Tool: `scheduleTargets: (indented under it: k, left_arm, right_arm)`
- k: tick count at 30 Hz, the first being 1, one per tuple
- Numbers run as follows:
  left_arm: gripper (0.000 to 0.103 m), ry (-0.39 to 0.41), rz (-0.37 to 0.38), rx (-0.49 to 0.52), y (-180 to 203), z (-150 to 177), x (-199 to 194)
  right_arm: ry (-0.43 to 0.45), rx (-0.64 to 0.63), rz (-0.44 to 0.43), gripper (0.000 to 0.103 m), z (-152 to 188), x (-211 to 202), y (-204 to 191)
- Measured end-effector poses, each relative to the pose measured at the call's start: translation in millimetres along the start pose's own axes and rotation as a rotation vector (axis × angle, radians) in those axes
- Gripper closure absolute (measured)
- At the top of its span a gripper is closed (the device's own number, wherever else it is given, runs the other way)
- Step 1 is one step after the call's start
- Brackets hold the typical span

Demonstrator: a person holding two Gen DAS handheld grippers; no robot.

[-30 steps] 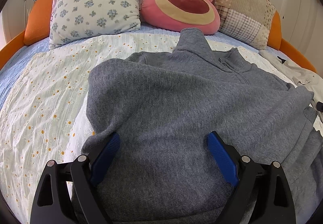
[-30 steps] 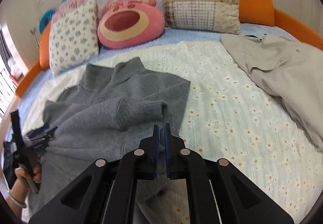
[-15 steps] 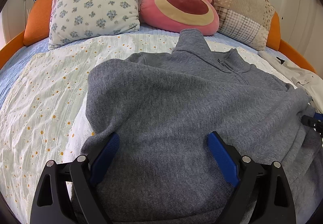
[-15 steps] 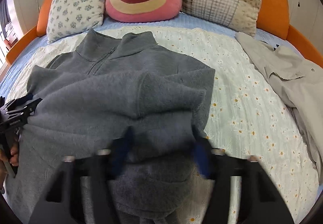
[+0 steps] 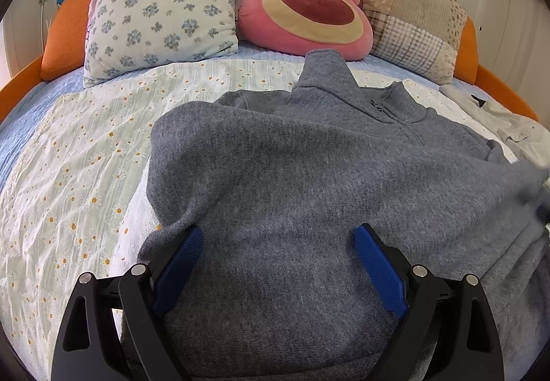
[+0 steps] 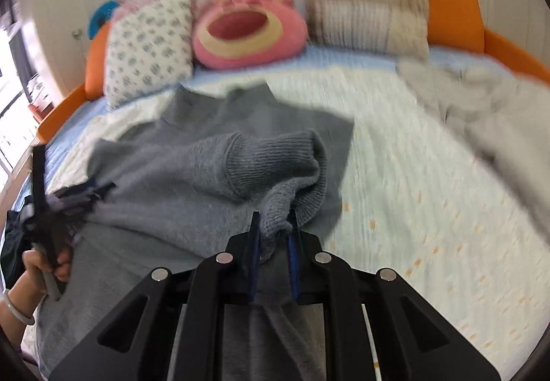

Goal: Fold large clothes
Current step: 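Fold the sweatshirt side inward with the right tool and release it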

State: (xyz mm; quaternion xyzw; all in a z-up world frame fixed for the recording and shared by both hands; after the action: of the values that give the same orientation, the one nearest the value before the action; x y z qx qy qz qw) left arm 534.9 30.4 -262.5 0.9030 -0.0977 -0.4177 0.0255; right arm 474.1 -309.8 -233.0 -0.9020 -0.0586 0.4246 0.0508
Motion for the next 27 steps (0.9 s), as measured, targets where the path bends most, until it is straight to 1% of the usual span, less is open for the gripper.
scheduleTargets:
  k: [2,4,5,6,7,8,9,10,12,14,15,16,17,18,19,21,22,24,25,27]
  left_arm:
    - [0.011,-0.016,-0.039,0.029,4.1,-0.5,3.5]
    - [0.011,-0.021,-0.062,0.047,6.6,1.2,3.9]
    - [0.011,-0.03,-0.068,0.05,7.2,-0.3,3.4]
    - [0.011,-0.038,-0.069,0.049,7.5,-0.5,0.8]
    - [0.011,-0.048,-0.062,0.044,7.9,-3.4,-4.8]
    - [0.011,-0.041,-0.045,0.033,7.9,-5.2,-13.1]
    - [0.011,-0.028,-0.038,0.024,7.6,-5.9,-21.4]
    - [0.011,-0.003,-0.034,0.015,7.5,-11.2,-34.1]
    - [0.011,0.033,-0.007,-0.017,7.9,-20.0,-50.9]
    - [0.01,0.076,0.043,-0.093,6.9,-37.0,-66.5]
    - [0.01,0.085,0.06,-0.115,6.7,-41.4,-68.8]
    - [0.01,0.092,0.071,-0.136,6.8,-46.5,-69.4]
    - [0.01,0.095,0.066,-0.158,6.8,-49.8,-66.9]
    - [0.01,0.088,0.061,-0.169,6.7,-50.5,-62.2]
    - [0.011,0.079,0.055,-0.176,6.6,-48.2,-57.8]
    - [0.017,0.039,0.031,-0.194,3.6,-37.4,-43.5]
    - [0.021,0.016,0.019,-0.204,0.2,-29.7,-37.2]
    - [0.024,-0.022,-0.003,-0.228,-11.0,-12.0,-24.8]
    - [0.03,-0.02,-0.014,-0.225,-17.6,-5.0,-20.8]
    - [0.031,-0.007,-0.027,-0.175,-20.9,1.3,-17.9]
  right_arm:
    - [0.004,0.005,0.009,0.087,5.0,9.2,0.8]
    - [0.009,0.002,0.039,0.085,3.6,6.0,-3.1]
    - [0.002,-0.006,0.059,0.077,2.4,2.1,-5.1]
    - [-0.004,-0.026,0.088,0.065,1.2,-4.3,-6.3]
    - [0.001,-0.045,0.108,0.059,0.5,-10.8,-6.0]
    - [0.02,-0.064,0.132,0.046,-1.8,-21.9,-5.4]
    - [0.061,-0.076,0.153,0.03,-5.8,-36.9,-4.6]
    - [0.11,-0.081,0.165,0.028,-11.7,-51.6,-4.4]
    - [0.176,-0.074,0.153,0.028,-24.4,-71.4,-7.2]
    - [0.251,-0.061,0.088,0.029,-42.8,-89.0,-18.4]
    - [0.273,-0.064,0.069,0.03,-52.7,-90.1,-26.2]
    - [0.275,-0.07,0.065,0.033,-58.3,-87.0,-30.6]
    - [0.267,-0.077,0.069,0.055,-63.1,-79.5,-34.8]
    - [0.24,-0.075,0.067,0.066,-67.1,-65.1,-38.3]
    - [0.218,-0.065,0.062,0.066,-67.6,-55.1,-38.6]
    - [0.164,-0.045,0.066,0.079,-65.4,-26.9,-36.4]
    - [0.143,-0.036,0.071,0.079,-61.0,-16.0,-34.1]
    - [0.109,-0.013,0.076,0.079,-52.7,4.1,-25.7]
    - [0.098,-0.007,0.08,0.079,-48.6,10.9,-23.4]
    - [0.07,0.006,0.086,0.079,-39.3,28.9,-15.6]
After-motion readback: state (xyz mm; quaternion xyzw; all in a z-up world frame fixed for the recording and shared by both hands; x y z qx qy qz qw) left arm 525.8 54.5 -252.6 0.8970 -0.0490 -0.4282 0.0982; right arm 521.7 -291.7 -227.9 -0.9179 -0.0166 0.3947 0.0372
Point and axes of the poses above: each gripper's, at about its wrist camera, not at the fingertips, and x roughly the way its jaws point, y to its right, z to its underside, the point moved 6 cm from there along x, roughly the way its jaws point, and after that the axes turned 5 degrees about z, right-handed, at the moved point
